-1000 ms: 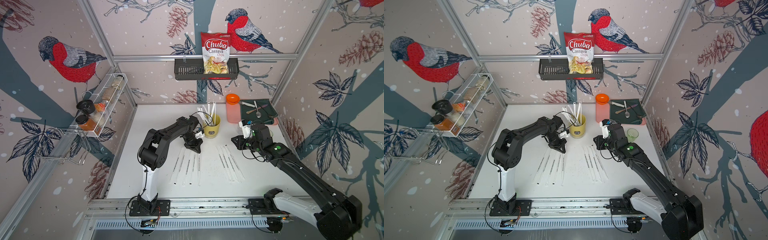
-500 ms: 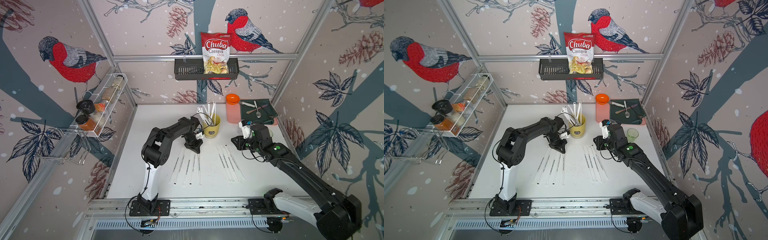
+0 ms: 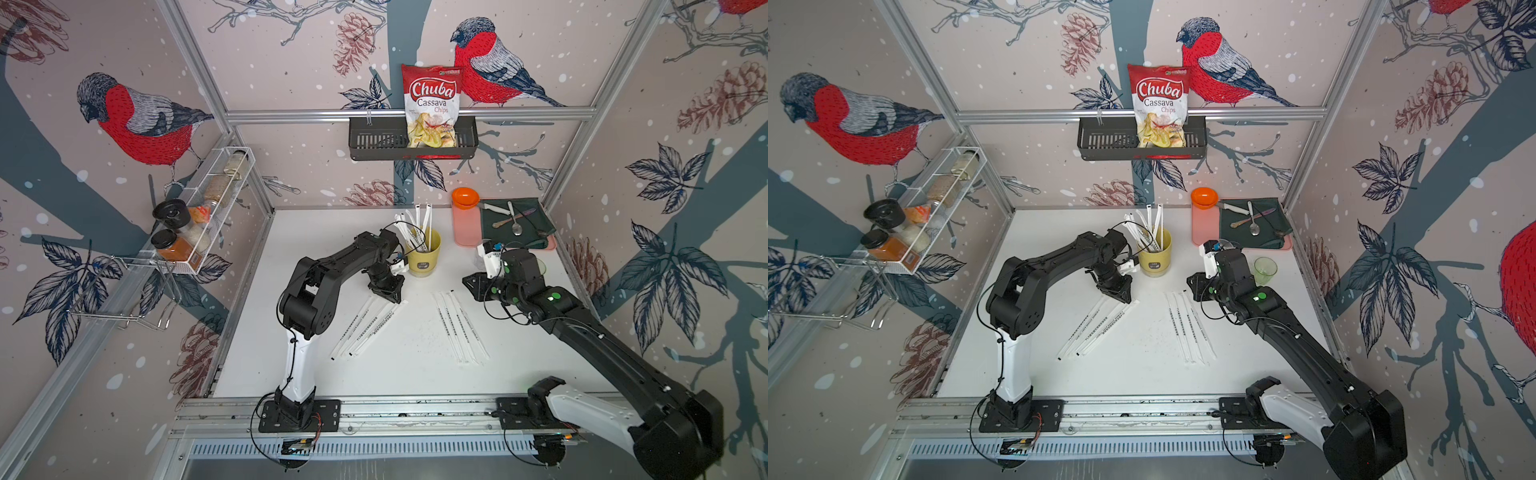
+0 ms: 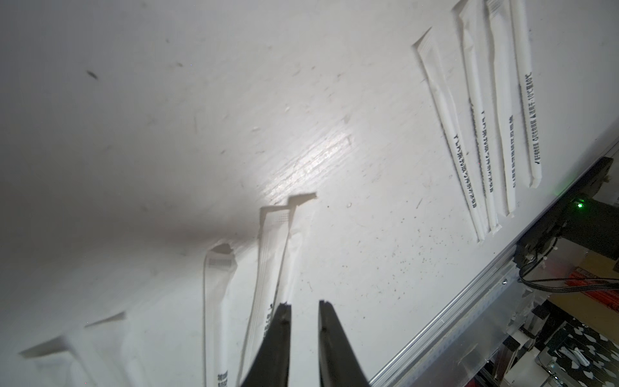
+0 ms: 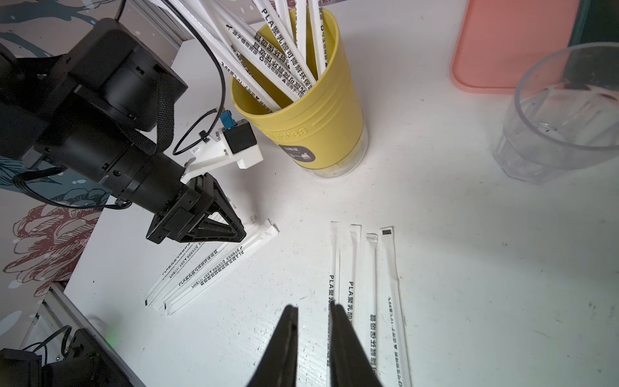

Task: Take the straws out of the storage container
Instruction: Place the straw at the center of the board, then pick up the straw from the container.

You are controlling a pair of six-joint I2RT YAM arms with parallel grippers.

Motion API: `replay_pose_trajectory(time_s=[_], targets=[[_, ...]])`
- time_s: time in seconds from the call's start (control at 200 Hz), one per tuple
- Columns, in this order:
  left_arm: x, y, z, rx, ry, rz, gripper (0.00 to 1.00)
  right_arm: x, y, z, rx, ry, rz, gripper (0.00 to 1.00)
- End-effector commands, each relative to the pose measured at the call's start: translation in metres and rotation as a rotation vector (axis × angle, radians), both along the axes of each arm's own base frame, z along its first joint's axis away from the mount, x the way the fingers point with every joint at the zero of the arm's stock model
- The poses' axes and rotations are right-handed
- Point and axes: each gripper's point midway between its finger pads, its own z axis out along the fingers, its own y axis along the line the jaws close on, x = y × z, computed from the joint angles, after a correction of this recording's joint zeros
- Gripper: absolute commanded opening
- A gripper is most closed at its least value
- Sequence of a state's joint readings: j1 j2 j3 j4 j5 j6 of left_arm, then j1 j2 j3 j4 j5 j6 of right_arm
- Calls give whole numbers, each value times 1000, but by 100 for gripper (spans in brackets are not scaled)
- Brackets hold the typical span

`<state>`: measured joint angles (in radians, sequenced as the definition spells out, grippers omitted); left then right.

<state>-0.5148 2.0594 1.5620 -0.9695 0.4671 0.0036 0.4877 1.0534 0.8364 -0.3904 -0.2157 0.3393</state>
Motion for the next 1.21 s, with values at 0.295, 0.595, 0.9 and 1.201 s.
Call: replay_pose_trajectory(time_s=[0.295,0.595,0.9,1.201], targets=[[-15,11,13,12,-72,67,20,1,8,10,35,-18,15,22],[3,9,83,-150,-339,192,20,16,22,26,39,-54,22,28],[59,52,173,-261,-764,402,22,73,49,48,19,-96,-9,35],[57,73,224,-401,-1016,460,30,148,75,42,-46,-115,-50,34]])
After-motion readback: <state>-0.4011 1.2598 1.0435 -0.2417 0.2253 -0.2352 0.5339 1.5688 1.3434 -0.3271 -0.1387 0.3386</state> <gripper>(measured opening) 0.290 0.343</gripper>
